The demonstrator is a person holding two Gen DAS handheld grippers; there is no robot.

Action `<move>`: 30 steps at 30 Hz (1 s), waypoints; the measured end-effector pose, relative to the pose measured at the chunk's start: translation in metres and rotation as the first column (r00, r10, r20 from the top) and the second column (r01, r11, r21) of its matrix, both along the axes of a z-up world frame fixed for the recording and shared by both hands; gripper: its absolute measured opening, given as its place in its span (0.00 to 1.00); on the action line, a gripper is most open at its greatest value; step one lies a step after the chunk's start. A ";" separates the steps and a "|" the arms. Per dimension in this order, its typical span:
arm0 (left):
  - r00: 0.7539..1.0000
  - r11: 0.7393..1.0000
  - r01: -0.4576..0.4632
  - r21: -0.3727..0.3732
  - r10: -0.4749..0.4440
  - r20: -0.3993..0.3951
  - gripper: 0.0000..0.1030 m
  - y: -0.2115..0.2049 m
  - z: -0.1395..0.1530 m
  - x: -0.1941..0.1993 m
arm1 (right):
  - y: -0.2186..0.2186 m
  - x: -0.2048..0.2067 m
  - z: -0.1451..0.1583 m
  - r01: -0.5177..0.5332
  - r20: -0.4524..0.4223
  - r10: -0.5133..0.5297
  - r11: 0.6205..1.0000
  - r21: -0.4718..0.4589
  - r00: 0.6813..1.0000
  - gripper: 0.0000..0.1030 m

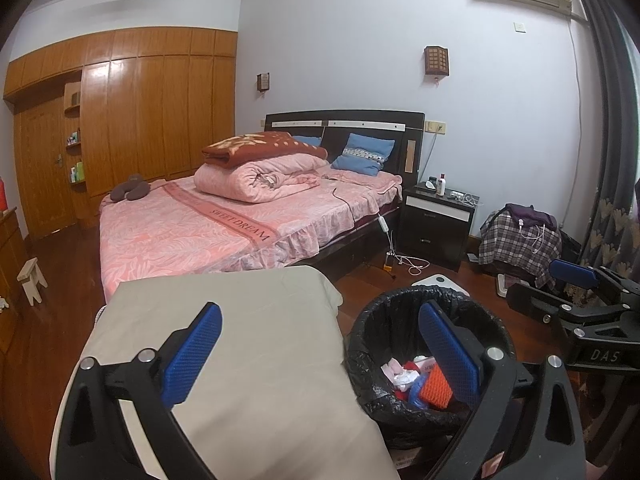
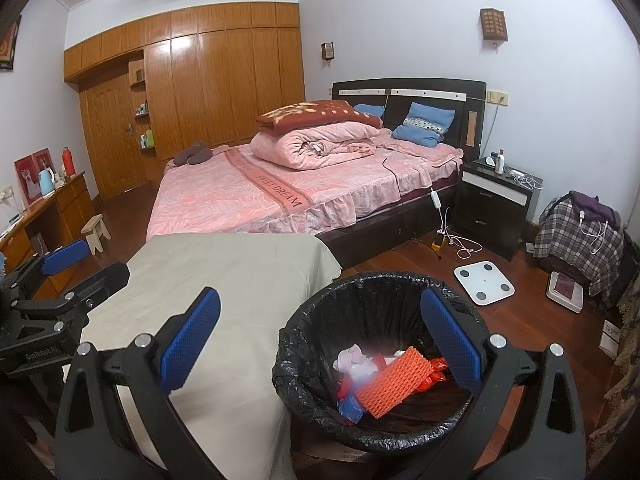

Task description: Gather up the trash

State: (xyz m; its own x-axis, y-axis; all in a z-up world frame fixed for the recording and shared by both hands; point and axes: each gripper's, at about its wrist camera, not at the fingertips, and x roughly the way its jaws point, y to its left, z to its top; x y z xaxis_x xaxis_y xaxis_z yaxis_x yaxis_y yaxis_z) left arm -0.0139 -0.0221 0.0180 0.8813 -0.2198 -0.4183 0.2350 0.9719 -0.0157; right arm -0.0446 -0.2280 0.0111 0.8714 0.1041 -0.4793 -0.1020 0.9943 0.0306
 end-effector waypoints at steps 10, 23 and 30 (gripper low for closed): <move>1.000 1.000 0.000 0.000 0.000 0.000 0.94 0.000 0.000 0.000 | 0.000 0.001 0.000 0.000 -0.003 0.000 1.000 -0.001 1.000 0.95; 1.000 1.000 -0.001 0.002 0.001 -0.001 0.94 0.000 0.000 0.001 | 0.000 0.002 0.000 0.000 -0.003 0.000 1.000 0.000 1.000 0.95; 1.000 1.000 0.000 0.002 0.000 -0.001 0.94 0.000 0.000 0.001 | 0.000 0.002 0.000 0.000 -0.004 0.000 1.000 0.000 1.000 0.95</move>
State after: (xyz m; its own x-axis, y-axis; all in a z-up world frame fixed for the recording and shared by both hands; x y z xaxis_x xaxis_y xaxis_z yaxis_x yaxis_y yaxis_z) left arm -0.0126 -0.0217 0.0183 0.8809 -0.2190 -0.4195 0.2351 0.9719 -0.0139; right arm -0.0424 -0.2276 0.0110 0.8695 0.1042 -0.4828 -0.1022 0.9943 0.0306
